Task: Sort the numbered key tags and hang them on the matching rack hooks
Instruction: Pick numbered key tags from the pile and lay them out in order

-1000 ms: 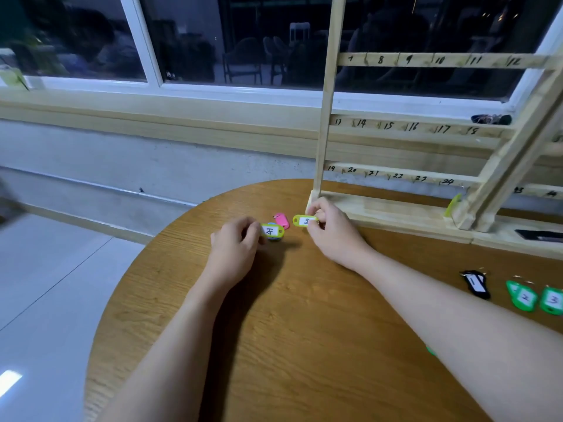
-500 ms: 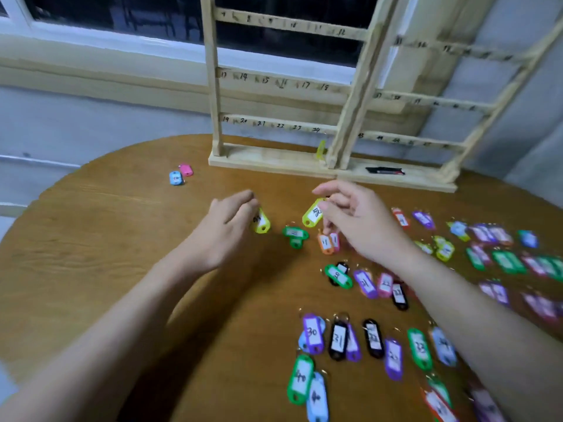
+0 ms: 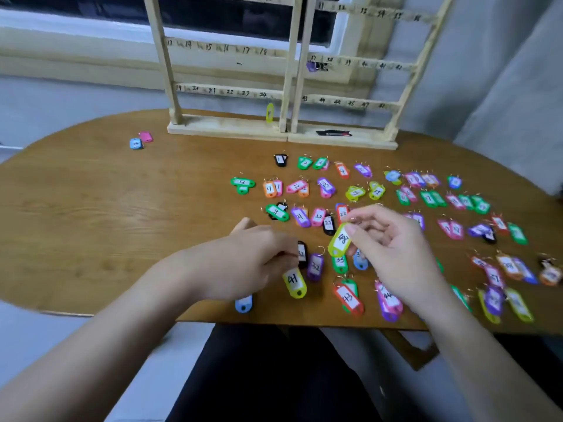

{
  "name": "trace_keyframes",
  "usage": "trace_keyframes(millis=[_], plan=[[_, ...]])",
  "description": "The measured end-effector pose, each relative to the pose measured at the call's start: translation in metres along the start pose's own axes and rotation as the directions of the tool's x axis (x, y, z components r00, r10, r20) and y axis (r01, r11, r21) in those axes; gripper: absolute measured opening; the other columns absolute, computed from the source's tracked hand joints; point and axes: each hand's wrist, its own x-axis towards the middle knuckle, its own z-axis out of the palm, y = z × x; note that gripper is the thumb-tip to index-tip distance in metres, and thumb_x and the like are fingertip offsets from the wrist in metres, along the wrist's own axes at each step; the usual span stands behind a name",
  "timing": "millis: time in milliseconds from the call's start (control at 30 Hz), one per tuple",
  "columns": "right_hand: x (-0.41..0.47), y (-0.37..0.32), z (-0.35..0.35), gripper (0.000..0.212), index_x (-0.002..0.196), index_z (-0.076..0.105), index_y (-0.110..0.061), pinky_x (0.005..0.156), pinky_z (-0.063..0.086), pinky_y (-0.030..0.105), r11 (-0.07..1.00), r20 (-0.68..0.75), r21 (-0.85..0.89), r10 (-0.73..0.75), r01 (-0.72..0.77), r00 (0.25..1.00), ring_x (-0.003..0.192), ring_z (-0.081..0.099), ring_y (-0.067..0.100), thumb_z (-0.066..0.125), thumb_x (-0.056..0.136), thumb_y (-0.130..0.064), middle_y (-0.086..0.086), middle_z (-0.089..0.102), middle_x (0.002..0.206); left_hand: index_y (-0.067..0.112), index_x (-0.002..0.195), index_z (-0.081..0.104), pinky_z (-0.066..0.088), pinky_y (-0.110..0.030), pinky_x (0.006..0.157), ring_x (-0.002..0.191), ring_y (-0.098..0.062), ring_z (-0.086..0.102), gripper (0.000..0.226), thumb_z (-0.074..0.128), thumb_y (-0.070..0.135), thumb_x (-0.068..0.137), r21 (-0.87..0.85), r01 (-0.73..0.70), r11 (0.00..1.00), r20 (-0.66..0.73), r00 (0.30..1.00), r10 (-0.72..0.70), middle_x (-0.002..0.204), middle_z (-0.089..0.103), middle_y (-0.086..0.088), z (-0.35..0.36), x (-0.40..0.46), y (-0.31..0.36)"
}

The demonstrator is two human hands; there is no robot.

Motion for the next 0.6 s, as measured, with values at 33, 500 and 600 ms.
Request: trace_keyframes(millis=[33,500,600], plan=[[-0.006,0.002,-0.001,0.018,0.095,0.071,-0.024,0.068,0.055,0.028,1.0,0.008,-0.004,0.01,-0.01,1.0,0.069,0.069,0.012,0.065,0.096,-0.007,-0.006,0.071,0.079,0.025,0.09,0.054,0.028,-0.043,0.104,0.092,-0.006,0.046,0.023,0.041,0.036,0.106,0.039,0.004,0.999,0.023,1.0,-0.005,0.087,0.053,0.01,0.003,-0.001,0.003],[-0.044,0.018,-0.037,0.014,0.095,0.071,-0.023,0.063,0.055,0.023,0.993,-0.059,-0.093,0.071,-0.077,0.996,0.067,0.068,0.008,0.065,0.097,-0.01,-0.01,0.07,0.076,0.037,0.099,0.054,0.032,-0.034,0.097,0.098,-0.007,0.039,0.01,0.048,0.045,0.102,0.348,0.018,0.937,-0.13,0.991,0.03,0.098,0.054,0.017,0.025,0.004,0.013],[-0.049,0.025,-0.05,0.015,0.095,0.072,-0.023,0.065,0.054,0.025,0.992,-0.11,-0.085,0.083,-0.092,0.99,0.068,0.069,0.011,0.065,0.097,-0.01,-0.005,0.072,0.078,0.04,0.101,0.051,0.031,-0.03,0.097,0.095,-0.005,0.033,0.009,0.048,0.048,0.102,0.374,0.046,0.926,-0.13,0.992,0.003,0.097,0.048,0.019,0.027,0.005,0.016]])
